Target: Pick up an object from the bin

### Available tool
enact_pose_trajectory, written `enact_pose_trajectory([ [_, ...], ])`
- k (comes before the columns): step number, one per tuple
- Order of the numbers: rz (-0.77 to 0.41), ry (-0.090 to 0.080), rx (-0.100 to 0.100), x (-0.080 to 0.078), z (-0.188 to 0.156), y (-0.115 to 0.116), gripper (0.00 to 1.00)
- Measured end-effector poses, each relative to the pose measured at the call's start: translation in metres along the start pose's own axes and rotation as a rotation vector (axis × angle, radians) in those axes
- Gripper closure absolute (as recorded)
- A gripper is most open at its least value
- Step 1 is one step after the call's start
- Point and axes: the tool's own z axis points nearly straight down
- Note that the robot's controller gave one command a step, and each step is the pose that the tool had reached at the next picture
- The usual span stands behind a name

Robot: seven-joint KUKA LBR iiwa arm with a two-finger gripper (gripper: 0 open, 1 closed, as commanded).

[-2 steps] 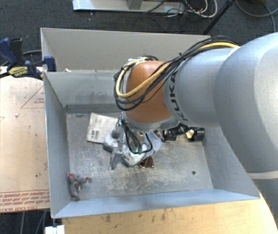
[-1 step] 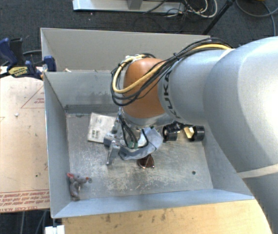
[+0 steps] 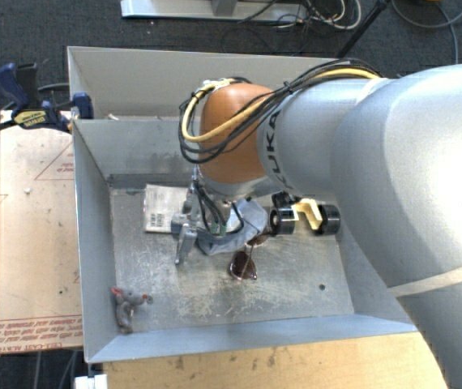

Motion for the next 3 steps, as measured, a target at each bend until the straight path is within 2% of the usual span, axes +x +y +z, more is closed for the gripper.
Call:
enact_pose_trajectory([
  [1, 0.031, -0.033, -0.011, 0.0113, -0.0113, -0.0052, 1.00],
  [3, 0.031, -0.026, -0.008, 0.0125, -0.0151, -0.0057, 1.00],
])
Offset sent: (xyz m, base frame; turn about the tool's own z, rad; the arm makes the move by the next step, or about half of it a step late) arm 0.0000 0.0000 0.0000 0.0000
